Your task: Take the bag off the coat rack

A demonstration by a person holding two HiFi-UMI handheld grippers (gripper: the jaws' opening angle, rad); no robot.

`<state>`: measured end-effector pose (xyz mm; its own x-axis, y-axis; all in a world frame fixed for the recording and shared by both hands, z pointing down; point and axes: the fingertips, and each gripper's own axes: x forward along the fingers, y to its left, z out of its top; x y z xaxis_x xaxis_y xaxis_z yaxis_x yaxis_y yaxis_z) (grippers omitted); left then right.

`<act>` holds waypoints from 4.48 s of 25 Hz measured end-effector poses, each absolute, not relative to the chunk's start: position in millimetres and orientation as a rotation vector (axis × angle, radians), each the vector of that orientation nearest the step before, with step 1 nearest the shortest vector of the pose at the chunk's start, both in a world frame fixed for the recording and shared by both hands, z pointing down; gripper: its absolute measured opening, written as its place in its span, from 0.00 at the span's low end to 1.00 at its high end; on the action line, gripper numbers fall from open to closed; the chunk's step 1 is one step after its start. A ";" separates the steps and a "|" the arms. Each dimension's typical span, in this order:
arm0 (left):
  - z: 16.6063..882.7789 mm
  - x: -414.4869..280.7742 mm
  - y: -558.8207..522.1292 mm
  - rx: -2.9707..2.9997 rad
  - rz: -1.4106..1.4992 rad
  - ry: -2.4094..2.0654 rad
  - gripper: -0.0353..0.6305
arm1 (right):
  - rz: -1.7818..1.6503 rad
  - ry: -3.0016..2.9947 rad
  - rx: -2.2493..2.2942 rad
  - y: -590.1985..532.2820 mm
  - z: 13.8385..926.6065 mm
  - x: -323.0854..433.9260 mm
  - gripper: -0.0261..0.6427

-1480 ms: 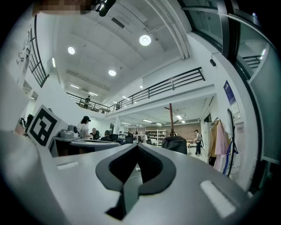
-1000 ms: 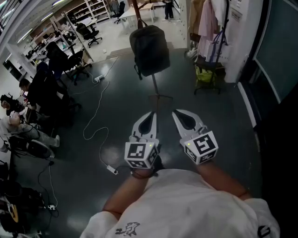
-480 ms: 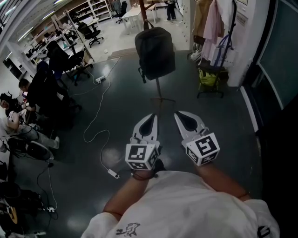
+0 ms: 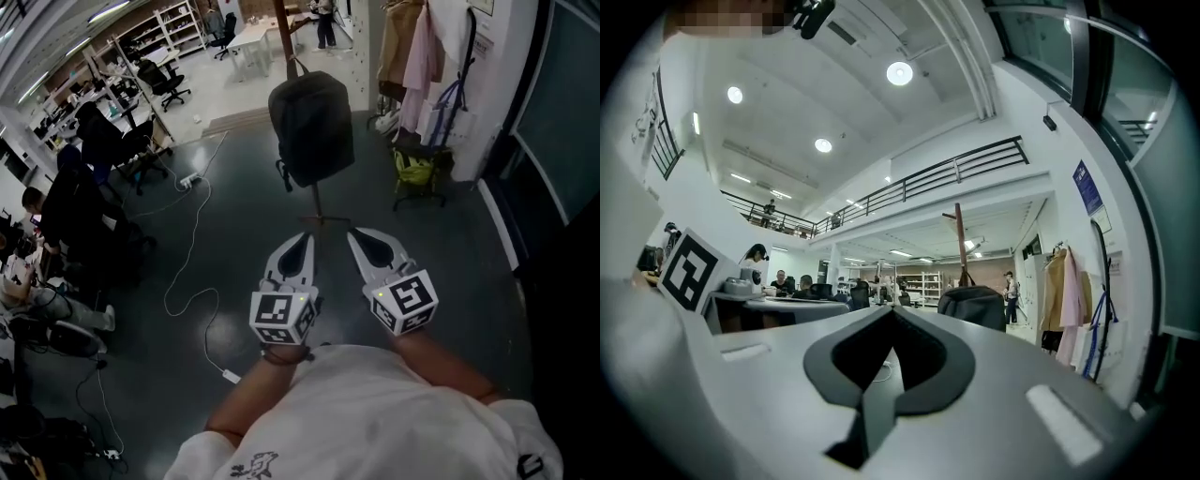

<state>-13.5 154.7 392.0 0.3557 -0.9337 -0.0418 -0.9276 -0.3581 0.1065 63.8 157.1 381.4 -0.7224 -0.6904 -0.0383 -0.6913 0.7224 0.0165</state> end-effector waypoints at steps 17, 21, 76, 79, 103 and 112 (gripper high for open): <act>379.3 -80.6 57.0 2.585 -0.139 -1.663 0.06 | -0.013 2.865 -1.255 57.9 381.9 -2.5 0.03; 383.8 -79.1 41.4 2.572 -0.133 -1.657 0.06 | -0.031 2.867 -1.249 42.1 384.5 -2.6 0.03; 400.4 -38.0 -292.9 2.445 -0.168 -1.737 0.06 | -0.119 3.038 -0.916 -297.6 414.3 14.7 0.03; 395.9 -51.5 -305.6 2.461 -0.179 -1.721 0.06 | -0.121 3.034 -0.935 -310.5 412.9 1.3 0.03; 367.5 -153.0 -400.5 2.616 -0.143 -1.445 0.06 | -0.107 2.922 -1.152 -402.0 384.2 -111.2 0.03; 362.1 -164.1 -414.7 2.639 -0.141 -1.378 0.06 | -0.114 2.966 -1.123 -420.7 378.6 -127.4 0.03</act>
